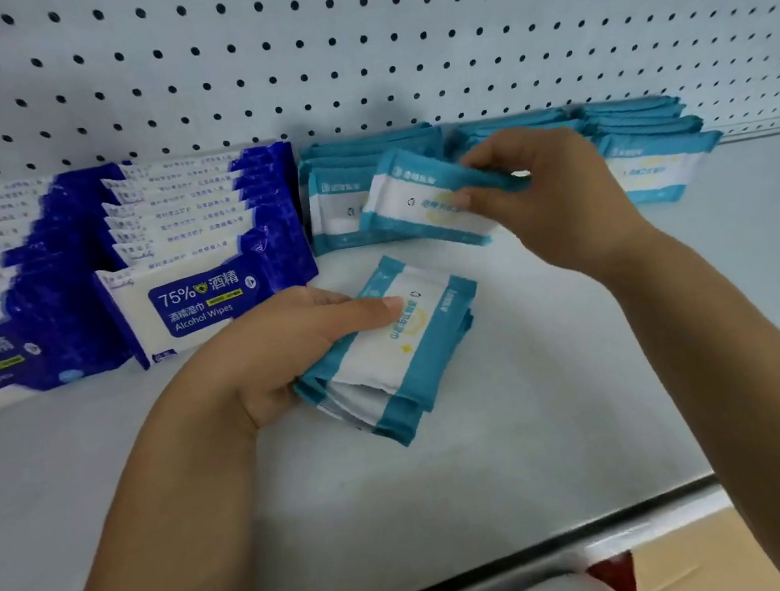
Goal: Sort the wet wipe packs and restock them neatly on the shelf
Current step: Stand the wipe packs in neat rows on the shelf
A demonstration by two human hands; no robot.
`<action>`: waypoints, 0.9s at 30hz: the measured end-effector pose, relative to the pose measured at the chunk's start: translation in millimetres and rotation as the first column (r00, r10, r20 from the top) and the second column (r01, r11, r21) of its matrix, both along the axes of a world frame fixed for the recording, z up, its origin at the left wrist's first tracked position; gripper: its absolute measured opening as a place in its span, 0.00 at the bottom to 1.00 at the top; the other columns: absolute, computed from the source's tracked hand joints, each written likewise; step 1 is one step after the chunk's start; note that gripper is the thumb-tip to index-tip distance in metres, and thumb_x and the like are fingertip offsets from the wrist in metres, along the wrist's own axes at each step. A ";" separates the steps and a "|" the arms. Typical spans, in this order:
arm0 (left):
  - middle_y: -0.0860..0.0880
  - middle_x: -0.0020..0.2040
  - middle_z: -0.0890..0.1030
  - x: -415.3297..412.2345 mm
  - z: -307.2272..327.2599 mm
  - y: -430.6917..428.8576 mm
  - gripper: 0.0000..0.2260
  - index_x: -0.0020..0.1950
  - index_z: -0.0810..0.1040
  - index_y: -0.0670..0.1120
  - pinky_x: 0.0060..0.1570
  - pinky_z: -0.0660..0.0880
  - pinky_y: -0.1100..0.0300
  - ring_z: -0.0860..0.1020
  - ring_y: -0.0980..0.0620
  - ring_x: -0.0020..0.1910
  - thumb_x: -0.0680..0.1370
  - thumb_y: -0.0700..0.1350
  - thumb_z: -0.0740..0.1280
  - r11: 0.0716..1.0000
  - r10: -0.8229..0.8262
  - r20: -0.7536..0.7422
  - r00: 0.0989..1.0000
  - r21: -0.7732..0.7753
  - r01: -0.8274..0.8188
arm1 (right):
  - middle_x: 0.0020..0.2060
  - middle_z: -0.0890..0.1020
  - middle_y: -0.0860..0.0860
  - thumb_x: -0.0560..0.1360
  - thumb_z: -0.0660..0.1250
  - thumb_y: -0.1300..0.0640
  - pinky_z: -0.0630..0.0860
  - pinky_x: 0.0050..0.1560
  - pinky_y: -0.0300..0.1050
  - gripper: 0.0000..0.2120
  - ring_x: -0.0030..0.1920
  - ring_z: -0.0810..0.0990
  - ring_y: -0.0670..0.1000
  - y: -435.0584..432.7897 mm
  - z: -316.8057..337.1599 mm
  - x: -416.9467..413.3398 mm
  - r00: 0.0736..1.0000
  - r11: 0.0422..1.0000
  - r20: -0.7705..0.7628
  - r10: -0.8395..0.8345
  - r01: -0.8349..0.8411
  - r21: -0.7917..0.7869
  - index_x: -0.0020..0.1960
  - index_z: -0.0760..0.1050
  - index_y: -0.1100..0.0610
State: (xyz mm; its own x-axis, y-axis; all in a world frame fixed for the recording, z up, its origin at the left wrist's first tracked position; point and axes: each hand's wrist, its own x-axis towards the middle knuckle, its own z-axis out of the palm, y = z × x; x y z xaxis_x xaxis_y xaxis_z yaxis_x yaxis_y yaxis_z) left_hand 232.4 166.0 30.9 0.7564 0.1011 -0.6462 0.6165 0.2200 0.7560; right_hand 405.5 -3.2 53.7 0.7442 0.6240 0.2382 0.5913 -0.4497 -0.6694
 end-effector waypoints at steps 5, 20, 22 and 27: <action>0.42 0.49 0.88 -1.5 -0.2 3.5 0.18 0.53 0.86 0.41 0.36 0.82 0.59 0.86 0.49 0.40 0.70 0.51 0.75 1.000 -0.026 0.008 1.000 -0.003 0.026 | 0.45 0.79 0.46 0.72 0.77 0.51 0.71 0.52 0.41 0.12 0.49 0.73 0.47 39.7 -10.3 13.5 0.951 0.989 0.272 0.148 -0.134 -0.067 0.53 0.84 0.55; 0.45 0.53 0.88 3.4 -4.2 -2.5 0.22 0.61 0.82 0.44 0.45 0.84 0.57 0.87 0.48 0.50 0.69 0.51 0.74 0.998 0.037 0.119 0.992 -0.063 -0.029 | 0.40 0.80 0.42 0.76 0.71 0.43 0.70 0.39 0.29 0.11 0.40 0.76 0.42 11.2 -11.1 -30.3 0.977 0.976 0.069 -0.202 0.195 0.101 0.45 0.76 0.50; 0.46 0.54 0.88 6.6 -5.4 -9.8 0.21 0.62 0.81 0.44 0.45 0.84 0.57 0.87 0.48 0.51 0.71 0.51 0.73 0.996 0.059 0.157 0.986 -0.083 -0.046 | 0.36 0.80 0.44 0.76 0.67 0.37 0.71 0.36 0.31 0.16 0.36 0.76 0.41 -6.4 -9.0 -46.1 0.966 0.970 -0.091 -0.244 0.244 -0.013 0.43 0.75 0.49; 0.47 0.54 0.87 14.1 -10.5 -30.7 0.24 0.64 0.80 0.44 0.51 0.83 0.53 0.86 0.48 0.54 0.72 0.55 0.72 0.994 0.088 0.166 0.982 -0.071 -0.078 | 0.38 0.86 0.44 0.65 0.71 0.29 0.80 0.39 0.42 0.26 0.38 0.84 0.43 -34.8 -15.3 -67.1 0.856 0.961 -0.436 -0.277 0.253 -0.112 0.52 0.73 0.46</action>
